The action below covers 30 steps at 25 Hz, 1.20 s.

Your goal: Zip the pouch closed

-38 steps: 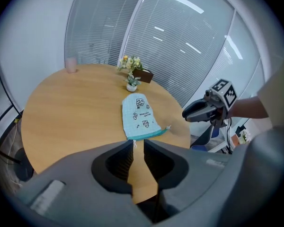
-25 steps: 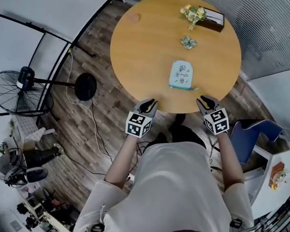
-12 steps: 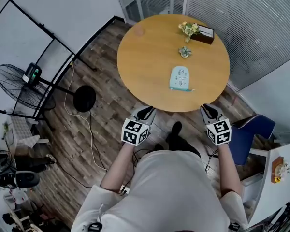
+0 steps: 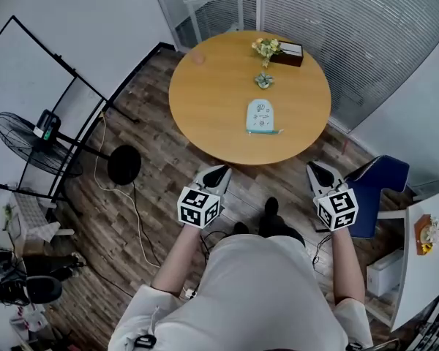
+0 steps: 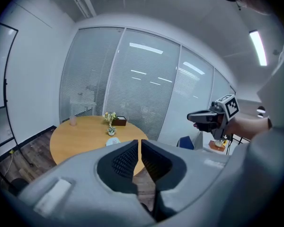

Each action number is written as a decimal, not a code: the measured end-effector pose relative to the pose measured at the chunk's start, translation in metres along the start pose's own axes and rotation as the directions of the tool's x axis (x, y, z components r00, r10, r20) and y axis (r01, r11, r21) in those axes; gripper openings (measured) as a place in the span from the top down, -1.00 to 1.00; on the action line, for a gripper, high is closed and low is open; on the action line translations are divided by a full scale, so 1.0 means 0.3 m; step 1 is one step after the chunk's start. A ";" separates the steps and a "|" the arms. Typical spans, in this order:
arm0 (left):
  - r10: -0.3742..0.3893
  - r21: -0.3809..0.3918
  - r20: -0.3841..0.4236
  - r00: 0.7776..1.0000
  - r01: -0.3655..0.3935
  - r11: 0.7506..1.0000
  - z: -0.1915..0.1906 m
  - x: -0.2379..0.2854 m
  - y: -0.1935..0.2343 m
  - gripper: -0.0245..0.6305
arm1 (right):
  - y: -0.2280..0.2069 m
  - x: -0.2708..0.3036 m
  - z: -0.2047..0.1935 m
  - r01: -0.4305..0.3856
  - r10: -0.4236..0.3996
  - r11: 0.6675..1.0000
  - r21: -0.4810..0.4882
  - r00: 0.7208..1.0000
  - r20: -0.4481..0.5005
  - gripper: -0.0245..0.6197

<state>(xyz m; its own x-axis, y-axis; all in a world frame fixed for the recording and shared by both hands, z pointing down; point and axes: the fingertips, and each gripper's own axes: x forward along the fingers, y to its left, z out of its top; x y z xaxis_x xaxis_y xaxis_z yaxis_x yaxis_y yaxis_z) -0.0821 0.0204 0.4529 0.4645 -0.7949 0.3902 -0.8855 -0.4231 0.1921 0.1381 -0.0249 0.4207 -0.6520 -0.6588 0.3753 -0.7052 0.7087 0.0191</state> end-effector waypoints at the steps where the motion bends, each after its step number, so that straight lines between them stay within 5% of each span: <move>1: -0.004 0.006 0.005 1.000 0.004 1.000 0.007 -0.006 -0.016 0.84 | -0.002 -0.019 0.008 0.001 -0.001 1.000 0.009 1.000 0.015 0.89; 15: 0.055 -0.023 0.144 0.988 -0.053 0.998 0.136 -0.094 -0.179 0.87 | -0.100 -0.179 0.121 -0.057 0.052 0.998 0.030 0.986 0.159 0.91; 30: 0.138 -0.055 0.198 0.970 -0.129 0.990 0.187 -0.112 -0.205 0.87 | -0.128 -0.177 0.108 -0.100 0.093 0.995 0.032 0.983 0.160 0.91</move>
<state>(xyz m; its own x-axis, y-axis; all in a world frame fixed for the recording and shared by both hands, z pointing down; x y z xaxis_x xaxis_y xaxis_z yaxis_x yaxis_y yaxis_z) -0.0425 0.0487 0.3777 0.3313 -0.9159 0.2266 -0.9374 -0.2923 0.1892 0.1908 -0.0254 0.3700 -0.7511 -0.6216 0.2225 -0.6452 0.7626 -0.0477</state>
